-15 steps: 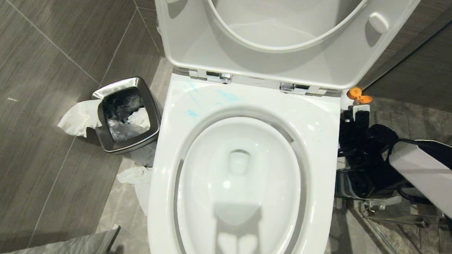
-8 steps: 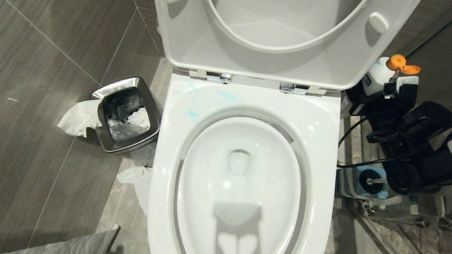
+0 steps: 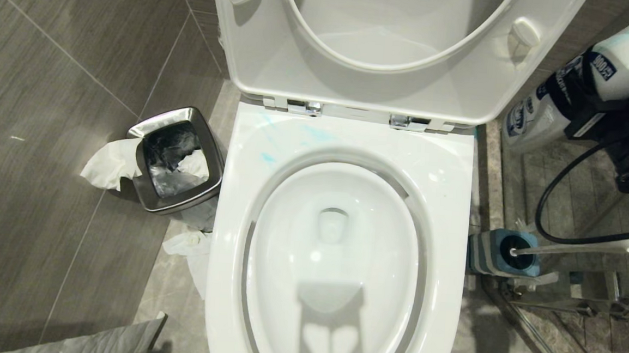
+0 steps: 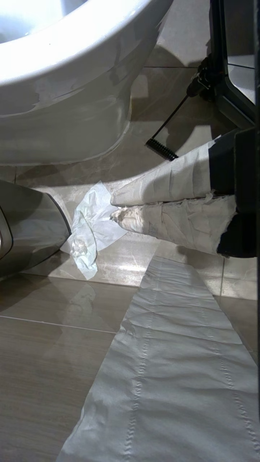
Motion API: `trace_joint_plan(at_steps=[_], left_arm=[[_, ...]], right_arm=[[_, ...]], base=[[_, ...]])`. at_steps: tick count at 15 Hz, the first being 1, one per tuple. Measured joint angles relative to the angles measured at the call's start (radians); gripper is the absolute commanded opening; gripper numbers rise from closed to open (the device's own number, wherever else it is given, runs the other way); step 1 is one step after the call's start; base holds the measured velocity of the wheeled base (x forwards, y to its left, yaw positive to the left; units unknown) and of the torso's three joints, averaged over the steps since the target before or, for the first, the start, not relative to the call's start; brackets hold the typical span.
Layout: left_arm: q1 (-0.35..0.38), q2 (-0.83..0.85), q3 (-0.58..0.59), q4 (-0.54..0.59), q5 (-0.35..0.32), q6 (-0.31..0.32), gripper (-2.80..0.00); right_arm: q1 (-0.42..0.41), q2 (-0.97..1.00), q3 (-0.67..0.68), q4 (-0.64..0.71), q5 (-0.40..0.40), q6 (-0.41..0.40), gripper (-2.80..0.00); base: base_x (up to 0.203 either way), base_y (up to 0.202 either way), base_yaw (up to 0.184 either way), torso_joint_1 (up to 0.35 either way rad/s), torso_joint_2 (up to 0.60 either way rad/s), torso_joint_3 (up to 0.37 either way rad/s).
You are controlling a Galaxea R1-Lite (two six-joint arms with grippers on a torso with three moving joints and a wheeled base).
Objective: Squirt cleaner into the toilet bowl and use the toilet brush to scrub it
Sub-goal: Pour in the cleaning agent
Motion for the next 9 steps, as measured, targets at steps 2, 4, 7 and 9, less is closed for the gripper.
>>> trace_joint_plan(at_steps=[2, 4, 7, 9], left_arm=[[0.000, 0.000, 0.000, 0.000, 0.000, 0.000, -2.80], [0.000, 0.000, 0.000, 0.000, 0.000, 0.000, -2.80], [0.000, 0.000, 0.000, 0.000, 0.000, 0.000, -2.80], [0.000, 0.000, 0.000, 0.000, 0.000, 0.000, -2.80]], right_arm=[[-0.001, -0.116, 0.034, 0.094, -0.021, 0.001, -2.80], [-0.001, -0.229, 0.056, 0.207, -0.050, 0.003, -2.80], [-0.001, -0.392, 0.057, 0.445, -0.062, 0.027, -2.80], [-0.001, -0.466, 0.062, 0.530, -0.065, 0.035, -2.80]], base=[[0.000, 0.000, 0.000, 0.000, 0.00, 0.000], [0.000, 0.000, 0.000, 0.000, 0.00, 0.000], [0.000, 0.000, 0.000, 0.000, 0.00, 0.000], [0.000, 0.000, 0.000, 0.000, 0.00, 0.000]])
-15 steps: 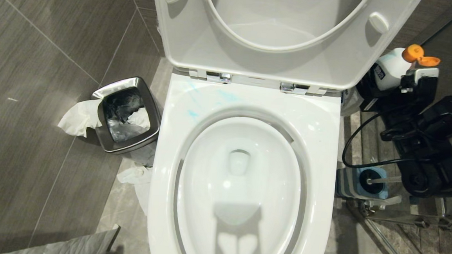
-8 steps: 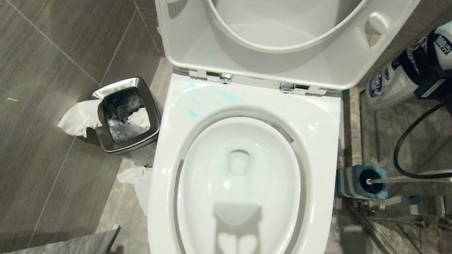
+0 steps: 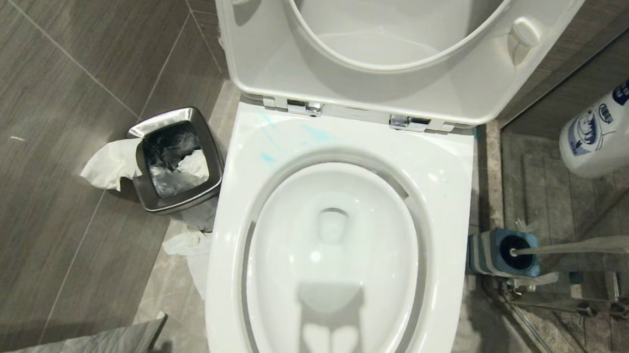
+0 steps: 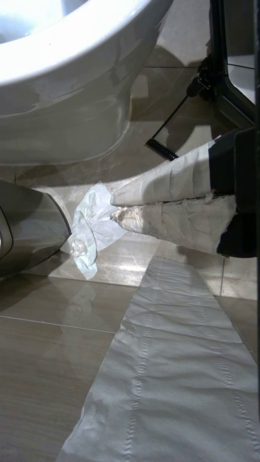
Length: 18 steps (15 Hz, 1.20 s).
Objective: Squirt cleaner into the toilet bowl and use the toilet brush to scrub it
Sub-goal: Pour in the cleaning agent
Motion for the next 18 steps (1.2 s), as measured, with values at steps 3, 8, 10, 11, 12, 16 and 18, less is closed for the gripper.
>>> trace_joint_plan(at_steps=[3, 8, 10, 11, 12, 16, 18], left_arm=[[0.000, 0.000, 0.000, 0.000, 0.000, 0.000, -2.80], [0.000, 0.000, 0.000, 0.000, 0.000, -0.001, -2.80], [0.000, 0.000, 0.000, 0.000, 0.000, 0.000, -2.80], [0.000, 0.000, 0.000, 0.000, -0.001, 0.002, -2.80], [0.000, 0.000, 0.000, 0.000, -0.001, 0.004, -2.80], [0.000, 0.000, 0.000, 0.001, -0.002, 0.010, -2.80], [0.000, 0.000, 0.000, 0.001, -0.001, 0.010, -2.80]], right_arm=[[0.000, -0.062, 0.018, 0.045, 0.002, 0.001, -2.80], [0.000, -0.099, 0.008, 0.110, -0.004, -0.004, -2.80], [0.000, -0.113, 0.006, 0.151, -0.008, -0.008, -2.80], [0.000, -0.122, 0.006, 0.174, -0.011, -0.008, -2.80], [0.000, -0.132, 0.006, 0.194, -0.012, -0.008, -2.80], [0.000, -0.161, 0.032, 0.209, -0.018, -0.009, -2.80], [0.000, -0.168, 0.046, 0.212, -0.016, -0.010, -2.80]], base=[[0.000, 0.000, 0.000, 0.000, 0.00, 0.000], [0.000, 0.000, 0.000, 0.000, 0.00, 0.000], [0.000, 0.000, 0.000, 0.000, 0.00, 0.000], [0.000, 0.000, 0.000, 0.000, 0.00, 0.000], [0.000, 0.000, 0.000, 0.000, 0.00, 0.000], [0.000, 0.000, 0.000, 0.001, 0.00, 0.025], [0.000, 0.000, 0.000, 0.003, 0.00, 0.148]])
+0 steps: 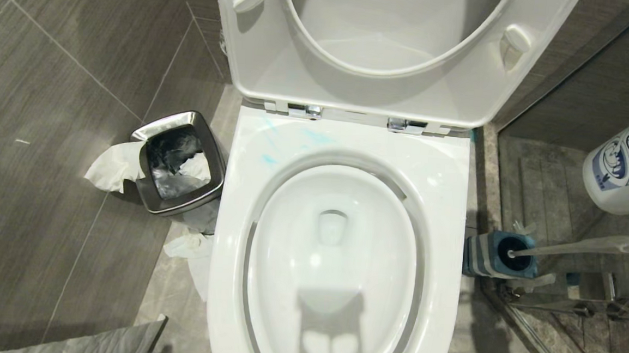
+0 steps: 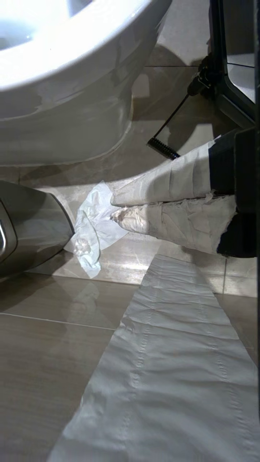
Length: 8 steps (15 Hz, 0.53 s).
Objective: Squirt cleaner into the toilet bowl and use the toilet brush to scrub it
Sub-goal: Pour in the cleaning agent
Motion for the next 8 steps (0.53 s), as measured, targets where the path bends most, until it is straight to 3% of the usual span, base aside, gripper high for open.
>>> trace_joint_plan(at_steps=[8], left_arm=[[0.000, 0.000, 0.000, 0.001, 0.000, 0.001, -2.80]], right_arm=[[0.012, -0.008, 0.032, 0.005, 0.009, -0.028, -2.80]], base=[[0.000, 0.000, 0.000, 0.000, 0.00, 0.197]])
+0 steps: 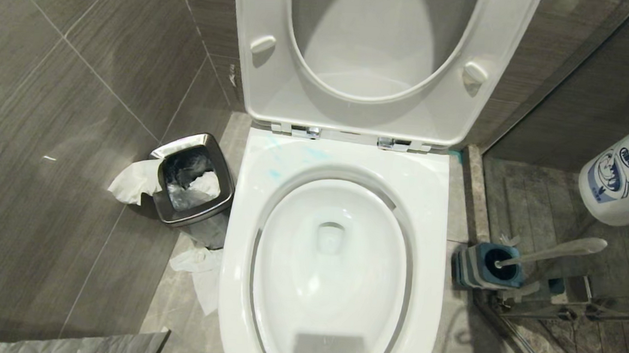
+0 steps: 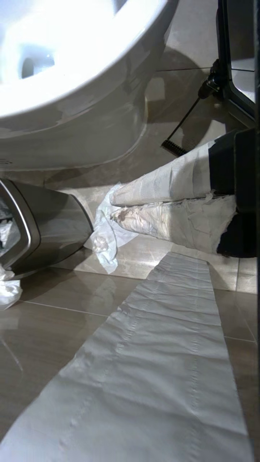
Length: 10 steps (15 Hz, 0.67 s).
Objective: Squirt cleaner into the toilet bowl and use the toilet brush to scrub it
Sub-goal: Pour in the cleaning agent
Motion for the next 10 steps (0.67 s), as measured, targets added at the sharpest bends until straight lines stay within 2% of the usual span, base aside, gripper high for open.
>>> trace_joint_plan(at_steps=[10], left_arm=[[0.000, 0.000, 0.000, 0.000, 0.000, -0.003, -2.80]], right_arm=[[0.059, 0.001, 0.023, 0.067, -0.004, -0.023, -2.80]], base=[[0.000, 0.000, 0.000, 0.000, 0.00, 0.202]])
